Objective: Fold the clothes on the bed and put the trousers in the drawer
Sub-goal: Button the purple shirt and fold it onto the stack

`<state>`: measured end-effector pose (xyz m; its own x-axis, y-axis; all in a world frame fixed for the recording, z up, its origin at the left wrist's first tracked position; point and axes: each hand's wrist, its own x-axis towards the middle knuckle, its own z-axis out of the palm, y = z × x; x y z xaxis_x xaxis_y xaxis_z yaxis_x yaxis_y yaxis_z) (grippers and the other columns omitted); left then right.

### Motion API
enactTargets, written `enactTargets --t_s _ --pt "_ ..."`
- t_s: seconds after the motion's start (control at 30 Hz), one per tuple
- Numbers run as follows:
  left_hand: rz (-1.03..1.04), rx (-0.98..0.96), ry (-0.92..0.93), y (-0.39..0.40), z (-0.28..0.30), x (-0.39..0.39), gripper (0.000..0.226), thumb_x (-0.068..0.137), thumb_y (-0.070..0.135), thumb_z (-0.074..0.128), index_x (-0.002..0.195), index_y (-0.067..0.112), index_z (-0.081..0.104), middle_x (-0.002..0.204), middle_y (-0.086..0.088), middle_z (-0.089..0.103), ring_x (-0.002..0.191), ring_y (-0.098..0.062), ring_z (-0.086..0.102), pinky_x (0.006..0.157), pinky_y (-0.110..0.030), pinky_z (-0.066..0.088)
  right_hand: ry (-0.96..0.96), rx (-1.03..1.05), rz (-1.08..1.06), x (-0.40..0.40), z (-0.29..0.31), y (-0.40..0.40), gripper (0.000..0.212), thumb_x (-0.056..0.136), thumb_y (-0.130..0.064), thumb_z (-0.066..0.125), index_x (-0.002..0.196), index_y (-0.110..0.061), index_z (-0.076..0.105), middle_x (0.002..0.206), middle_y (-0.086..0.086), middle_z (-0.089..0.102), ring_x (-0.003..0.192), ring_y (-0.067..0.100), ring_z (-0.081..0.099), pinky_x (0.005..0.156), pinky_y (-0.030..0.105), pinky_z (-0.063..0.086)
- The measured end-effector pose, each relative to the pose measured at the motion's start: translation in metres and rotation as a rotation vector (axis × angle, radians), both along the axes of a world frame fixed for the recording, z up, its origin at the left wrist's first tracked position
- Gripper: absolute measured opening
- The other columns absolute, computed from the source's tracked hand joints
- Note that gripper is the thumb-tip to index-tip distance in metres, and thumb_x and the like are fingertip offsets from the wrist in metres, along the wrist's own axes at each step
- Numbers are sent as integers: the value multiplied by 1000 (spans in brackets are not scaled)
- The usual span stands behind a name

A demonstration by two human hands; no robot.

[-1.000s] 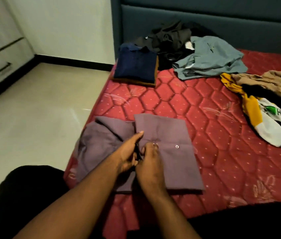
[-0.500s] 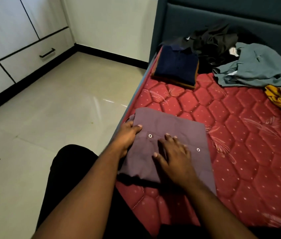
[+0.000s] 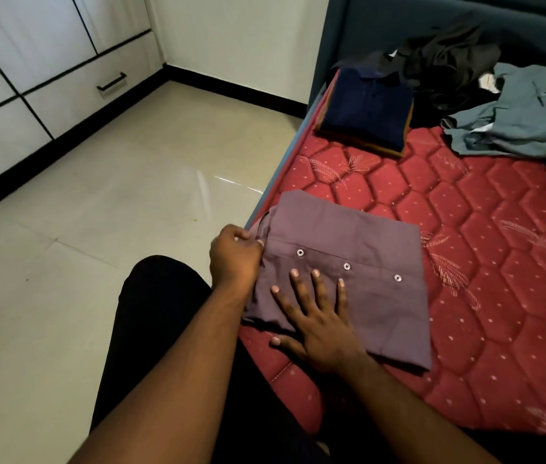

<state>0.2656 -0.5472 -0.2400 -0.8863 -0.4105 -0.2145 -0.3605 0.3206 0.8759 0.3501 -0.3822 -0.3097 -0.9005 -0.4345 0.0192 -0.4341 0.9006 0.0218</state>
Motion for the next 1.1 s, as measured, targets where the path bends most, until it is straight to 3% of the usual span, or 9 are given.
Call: enactTargets --t_s 0.2,0.33,0.43,0.5,0.6,0.77,0.93,1.03,1.1 --pt "-322 -29 -358 -11 -15 23 69 79 39 76 130 17 35 124 -9 58 106 -32 62 85 -44 56 25 -53 -33 0 3 -10 82 87 -79 19 154 -32 15 161 3 18 146 32 17 110 66 6" --pt "-159 453 -358 -6 0 20 49 87 15 70 124 14 39 88 -8 62 49 -13 54 37 -20 37 -7 -188 -144 -1 12 -15 81 84 -68 32 152 -24 22 156 3 31 144 27 29 114 57 3" --pt "-76 824 -292 -3 7 19 10 93 18 56 101 10 56 62 -3 62 34 -9 42 34 -16 27 -84 -566 -313 -6 34 -13 68 84 -46 30 143 -15 44 144 5 50 135 24 43 120 47 13" --pt "108 960 -178 -1 2 20 13 94 8 44 94 17 54 52 -1 57 34 -9 41 36 -15 28 -118 -880 -401 -11 57 -9 51 90 -42 38 131 -21 58 127 2 64 119 19 56 110 35 36" --pt "200 906 -72 12 -5 18 42 94 -6 37 121 25 43 66 -9 56 45 -15 53 43 -23 44 -145 -1175 -362 -23 96 10 25 96 -29 50 114 -24 67 108 -9 70 101 2 61 91 26 47" --pt "-262 949 -15 43 15 -9 60 98 6 53 144 40 34 110 -1 72 96 -26 69 74 -41 59 -389 -1635 -463 -29 177 53 19 97 -18 51 106 -17 68 101 0 74 93 14 69 88 33 54" --pt "-603 1063 30 44 67 -30 87 58 46 89 135 23 55 123 -4 67 104 -20 66 80 -34 55 -714 -2066 -507 -15 228 112 51 92 -45 45 121 -9 67 124 16 65 111 29 64 92 45 54" --pt "-610 967 178 47 97 -39 63 54 29 94 110 11 70 105 -14 73 90 -24 71 77 -35 59 -849 -2188 -367 -18 225 156 66 100 -58 29 141 -9 48 147 16 43 138 33 35 113 50 30" --pt "-575 848 192 60 108 -45 43 71 17 83 111 9 68 104 -14 74 90 -26 71 80 -37 59 -791 -2161 -505 -25 213 176 66 98 -60 33 130 -9 61 136 17 55 126 34 53 98 50 47"
